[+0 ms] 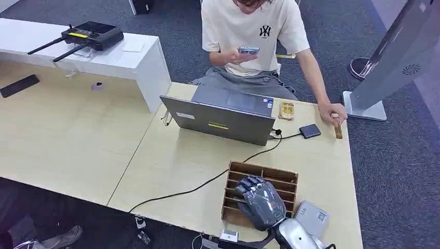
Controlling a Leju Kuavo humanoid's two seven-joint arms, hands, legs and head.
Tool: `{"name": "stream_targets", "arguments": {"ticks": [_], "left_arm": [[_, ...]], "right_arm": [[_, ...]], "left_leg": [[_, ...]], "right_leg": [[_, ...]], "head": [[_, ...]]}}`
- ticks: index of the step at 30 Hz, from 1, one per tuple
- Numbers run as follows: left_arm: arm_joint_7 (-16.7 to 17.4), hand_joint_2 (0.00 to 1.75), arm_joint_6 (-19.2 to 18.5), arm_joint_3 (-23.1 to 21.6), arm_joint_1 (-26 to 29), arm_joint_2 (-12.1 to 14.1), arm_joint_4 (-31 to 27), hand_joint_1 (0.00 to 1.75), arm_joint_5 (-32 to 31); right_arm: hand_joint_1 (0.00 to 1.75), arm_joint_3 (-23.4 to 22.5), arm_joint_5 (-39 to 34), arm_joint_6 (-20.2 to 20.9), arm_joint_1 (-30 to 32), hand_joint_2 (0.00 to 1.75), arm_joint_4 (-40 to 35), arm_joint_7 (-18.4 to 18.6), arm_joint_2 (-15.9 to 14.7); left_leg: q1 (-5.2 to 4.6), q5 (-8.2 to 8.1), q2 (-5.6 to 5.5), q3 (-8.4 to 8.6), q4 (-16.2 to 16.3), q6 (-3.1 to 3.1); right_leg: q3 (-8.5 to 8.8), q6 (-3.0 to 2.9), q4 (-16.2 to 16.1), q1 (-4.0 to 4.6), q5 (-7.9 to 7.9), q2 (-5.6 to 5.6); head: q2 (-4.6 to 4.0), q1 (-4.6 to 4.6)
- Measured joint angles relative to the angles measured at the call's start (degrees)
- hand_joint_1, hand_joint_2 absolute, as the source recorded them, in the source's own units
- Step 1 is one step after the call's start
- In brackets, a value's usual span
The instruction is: Pass the card to the sensor for recognition and then transmit it.
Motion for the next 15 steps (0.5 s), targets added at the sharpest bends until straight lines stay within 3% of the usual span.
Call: {"name": "stream_targets", "arguments": {"ticks": [4, 15], "left_arm": [[0.0, 1.75, 0.0, 0.4, 0.0, 0.0, 0.0, 0.0, -0.3], [0.0, 1.75, 0.0, 1.2, 0.0, 0.0, 0.0, 0.0, -0.5]], "right_arm": [[1.43, -0.2, 0.2, 0.0, -0.5, 1.75, 0.8, 0.0, 0.2], [1.52, -0.9, 0.2, 0.2, -0.6, 1.75, 1.4, 0.0, 0.5]], "left_leg": [[0.0, 0.0, 0.0, 0.01, 0.0, 0.0], [0.0, 0.0, 0.0, 0.01, 0.0, 0.0]], "right_leg": [[0.01, 0.0, 0.0, 0.0, 0.0, -0.01], [0.01, 0.0, 0.0, 0.0, 0.0, -0.01]], "head": [[0.0, 0.0], [0.0, 0.0]]}}
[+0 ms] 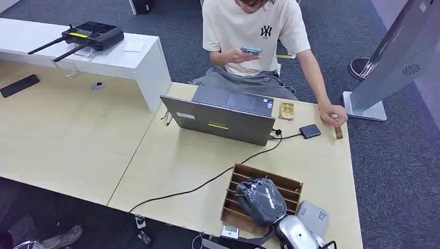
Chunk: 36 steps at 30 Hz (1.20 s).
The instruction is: Pass the card to the sensor for recognition and then transmit it.
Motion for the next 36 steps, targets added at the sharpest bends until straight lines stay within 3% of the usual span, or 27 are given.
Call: {"name": "stream_targets", "arguments": {"ticks": [2, 17, 36], "left_arm": [[0.0, 1.75, 0.0, 0.0, 0.0, 0.0, 0.0, 0.0, 0.0], [0.0, 1.75, 0.0, 0.2, 0.0, 0.0, 0.0, 0.0, -0.6], [-0.2, 1.75, 0.0, 1.5, 0.1, 0.0, 0.0, 0.0, -1.2]], "right_arm": [[1.59, 0.0, 0.0, 0.0, 0.0, 1.75, 0.1, 0.0, 0.0], [1.64, -0.7, -1.5, 1.6, -0.1, 1.75, -0.2, -0.5, 0.8], [1.75, -4.5, -9.1, 7.0, 0.2, 1.75, -8.2, -2.0, 0.7]], "left_leg": [[0.0, 0.0, 0.0, 0.0, 0.0, 0.0], [0.0, 0.0, 0.0, 0.0, 0.0, 0.0], [0.0, 0.0, 0.0, 0.0, 0.0, 0.0]], "right_leg": [[0.0, 0.0, 0.0, 0.0, 0.0, 0.0], [0.0, 0.0, 0.0, 0.0, 0.0, 0.0], [-0.02, 0.0, 0.0, 0.0, 0.0, 0.02]], "head": [[0.0, 0.0], [0.0, 0.0], [0.0, 0.0]]}}
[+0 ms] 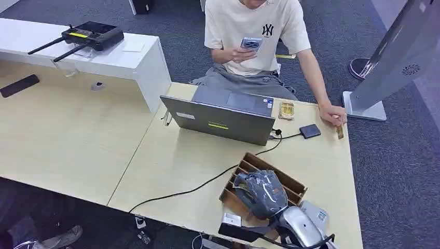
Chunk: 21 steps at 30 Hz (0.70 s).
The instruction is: Pass the card to the sensor for recognition and then transmit it.
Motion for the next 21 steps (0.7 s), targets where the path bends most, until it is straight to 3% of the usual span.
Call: {"name": "stream_targets", "arguments": {"ticks": [7, 21], "left_arm": [[-0.1, 1.75, 0.0, 0.2, 0.0, 0.0, 0.0, 0.0, 0.0], [-0.3, 1.75, 0.0, 1.2, 0.2, -0.1, 0.0, 0.0, -0.2]], "right_arm": [[1.75, -1.6, -3.3, 2.3, 0.2, 1.75, -3.8, -0.8, -0.4], [1.75, -5.8, -5.2, 2.3, 2.0, 1.75, -11.0, -0.9, -1.4]], "left_leg": [[0.0, 0.0, 0.0, 0.0, 0.0, 0.0], [0.0, 0.0, 0.0, 0.0, 0.0, 0.0]], "right_leg": [[-0.01, 0.0, 0.0, 0.0, 0.0, 0.01], [-0.02, 0.0, 0.0, 0.0, 0.0, 0.02]], "head": [[0.0, 0.0], [0.0, 0.0]]}}
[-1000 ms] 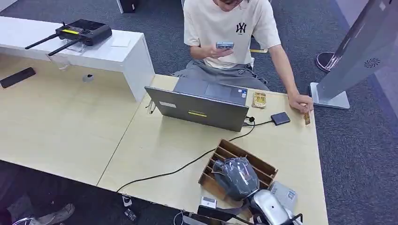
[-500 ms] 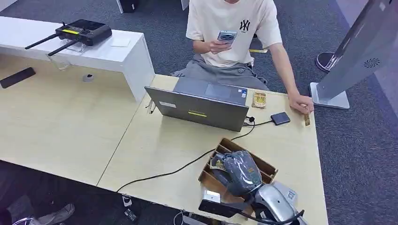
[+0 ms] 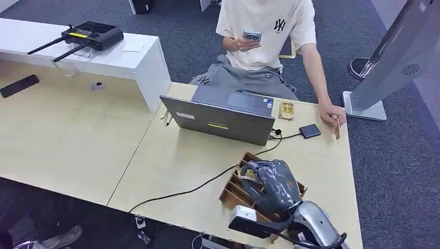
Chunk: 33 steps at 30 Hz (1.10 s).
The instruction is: Pass the card to the sensor for recognition and then transmit it.
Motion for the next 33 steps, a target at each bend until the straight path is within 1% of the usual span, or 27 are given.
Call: {"name": "stream_targets", "arguments": {"ticks": [6, 18, 33], "left_arm": [[-0.3, 1.75, 0.0, 0.2, 0.1, -0.2, 0.0, 0.0, 0.0], [-0.6, 1.75, 0.0, 0.3, 0.1, -0.2, 0.0, 0.0, -0.3], [-0.8, 1.75, 0.0, 0.7, 0.2, -0.3, 0.0, 0.0, -0.9]], "right_arm": [[1.75, -1.9, -0.2, -0.5, 1.2, 1.75, -2.4, -0.6, 0.0], [1.75, -5.7, -0.2, -3.1, 3.7, 1.75, -7.0, -1.7, 0.0], [1.75, -8.5, -0.4, -5.1, 4.0, 1.75, -9.5, -2.7, 0.1]], "left_leg": [[0.0, 0.0, 0.0, 0.0, 0.0, 0.0], [0.0, 0.0, 0.0, -0.01, 0.0, 0.0], [0.0, 0.0, -0.01, -0.03, 0.0, 0.0]], "right_leg": [[-0.01, 0.0, 0.0, 0.0, 0.0, 0.0], [-0.01, 0.0, 0.0, 0.0, 0.0, -0.01], [0.0, 0.0, 0.0, 0.0, 0.0, -0.01]], "head": [[0.0, 0.0], [0.0, 0.0], [0.0, 0.0]]}}
